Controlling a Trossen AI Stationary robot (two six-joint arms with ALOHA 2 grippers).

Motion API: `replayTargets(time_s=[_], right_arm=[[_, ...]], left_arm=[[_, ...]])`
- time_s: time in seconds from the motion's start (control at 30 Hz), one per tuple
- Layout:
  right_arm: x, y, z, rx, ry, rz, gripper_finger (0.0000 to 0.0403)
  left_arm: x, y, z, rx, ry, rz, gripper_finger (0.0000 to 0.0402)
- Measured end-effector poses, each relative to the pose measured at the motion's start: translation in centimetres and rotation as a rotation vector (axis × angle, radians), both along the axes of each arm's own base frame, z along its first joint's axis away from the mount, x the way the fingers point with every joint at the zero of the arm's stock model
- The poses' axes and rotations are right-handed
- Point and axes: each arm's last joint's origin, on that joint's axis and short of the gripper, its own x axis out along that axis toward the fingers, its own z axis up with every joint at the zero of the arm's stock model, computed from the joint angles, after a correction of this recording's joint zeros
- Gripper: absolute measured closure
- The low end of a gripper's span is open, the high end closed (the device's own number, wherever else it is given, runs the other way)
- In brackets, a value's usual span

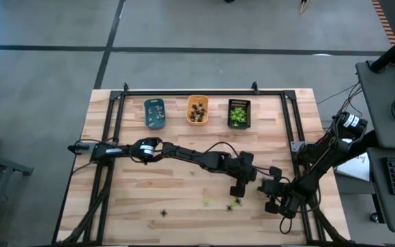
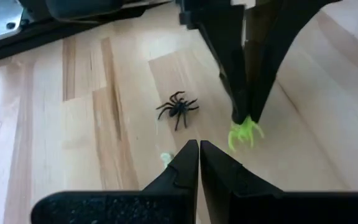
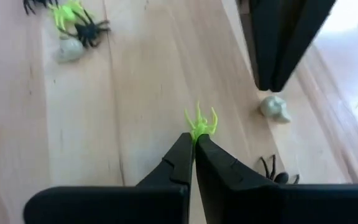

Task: Sort Halloween decoration
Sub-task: Put the green spider toy into the black bin

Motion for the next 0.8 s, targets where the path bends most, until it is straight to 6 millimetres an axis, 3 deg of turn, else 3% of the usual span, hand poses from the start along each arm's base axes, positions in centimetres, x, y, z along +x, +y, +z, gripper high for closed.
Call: replayTargets(time_s=[0.37,0.5,0.63,0.8], right_arm=[[0.4,0.4,0.9,0.022,-0.055,-0.028,0.0394],[0.7,0.8,1.4,0.033,-0.079,-0.035,0.0394],[0.9,0.9,1.7,0.022,-0.115,-0.042,0.0394],[1.4,0.9,2.2,-0.004,-0.178,-0.072,0.0394]], left_arm=[[-1.0,0.0,2.2,-0.004,0.002,-0.029,0.0402],[-2.2,0.2,3.4,-0.002,0.013,-0.030,0.0402],[-4.9,0.6,5.7,-0.008,-0.033,-0.029,0.0402],[-9.8,1.1,8.4,-0.046,-0.147,-0.012,0.0402]])
